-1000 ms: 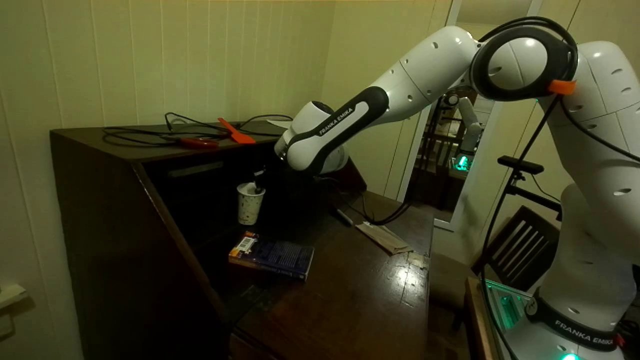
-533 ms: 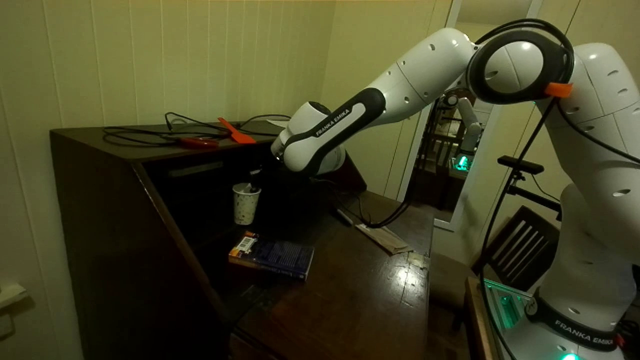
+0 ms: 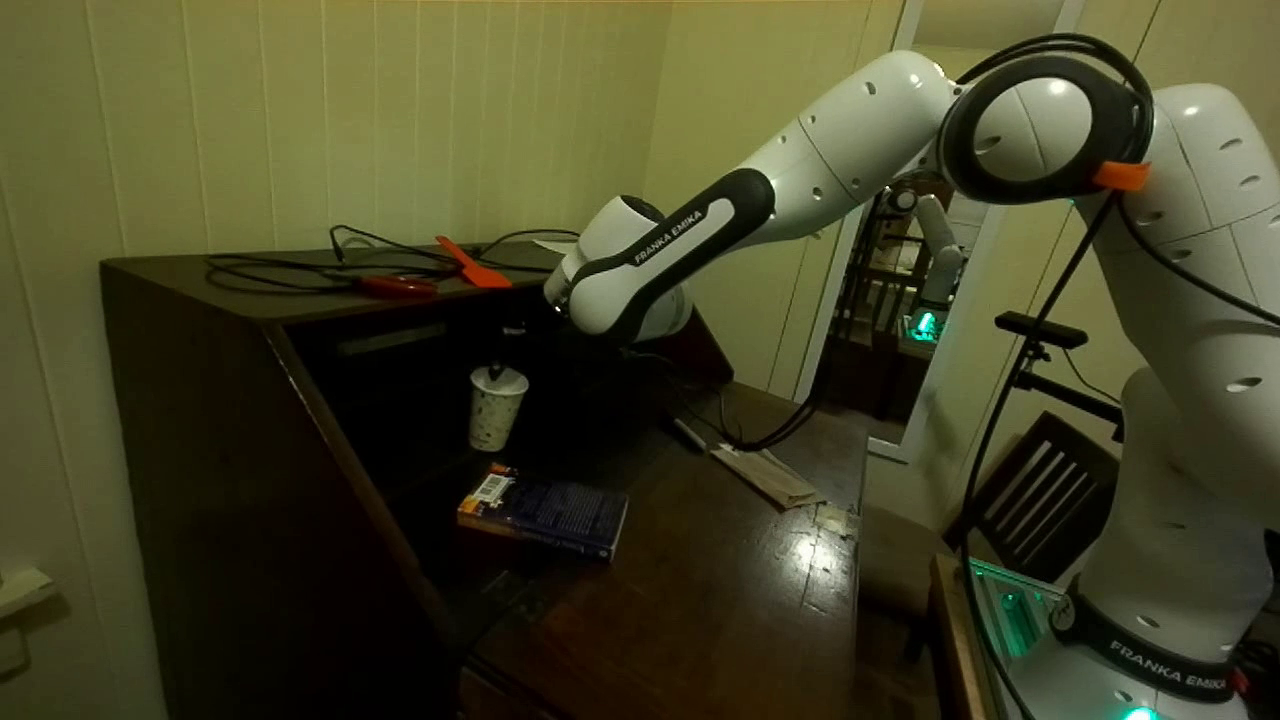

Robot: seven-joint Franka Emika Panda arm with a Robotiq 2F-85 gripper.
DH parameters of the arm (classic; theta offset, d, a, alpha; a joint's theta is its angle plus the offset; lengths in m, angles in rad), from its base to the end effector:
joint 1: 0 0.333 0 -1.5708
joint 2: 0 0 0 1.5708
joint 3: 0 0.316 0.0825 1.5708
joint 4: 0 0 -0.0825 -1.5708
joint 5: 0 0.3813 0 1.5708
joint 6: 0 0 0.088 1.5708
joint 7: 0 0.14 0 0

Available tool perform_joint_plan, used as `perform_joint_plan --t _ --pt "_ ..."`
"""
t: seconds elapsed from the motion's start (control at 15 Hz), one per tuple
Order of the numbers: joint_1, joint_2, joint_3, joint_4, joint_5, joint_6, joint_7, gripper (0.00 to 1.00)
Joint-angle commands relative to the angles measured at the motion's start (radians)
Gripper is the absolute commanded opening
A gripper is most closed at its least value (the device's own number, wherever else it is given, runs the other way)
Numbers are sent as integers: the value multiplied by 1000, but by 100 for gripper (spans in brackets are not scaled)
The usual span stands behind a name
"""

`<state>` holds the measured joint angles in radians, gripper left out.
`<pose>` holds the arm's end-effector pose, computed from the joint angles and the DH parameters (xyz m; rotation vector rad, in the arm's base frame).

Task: Move the cup to the left

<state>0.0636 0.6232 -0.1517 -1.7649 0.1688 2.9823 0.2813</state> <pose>0.7212 -0.0609 0.2577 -2.8650 0.6893 -0.9138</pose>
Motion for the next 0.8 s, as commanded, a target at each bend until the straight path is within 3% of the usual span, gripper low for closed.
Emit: perform_joint_plan --t 0.0,0.4,0.73 --pt "-19 -60 14 -54 -17 -25 -27 99" --pt "-26 -108 7 -101 -36 -52 -68 100" --pt "-52 -187 14 -155 -80 -145 -148 100"
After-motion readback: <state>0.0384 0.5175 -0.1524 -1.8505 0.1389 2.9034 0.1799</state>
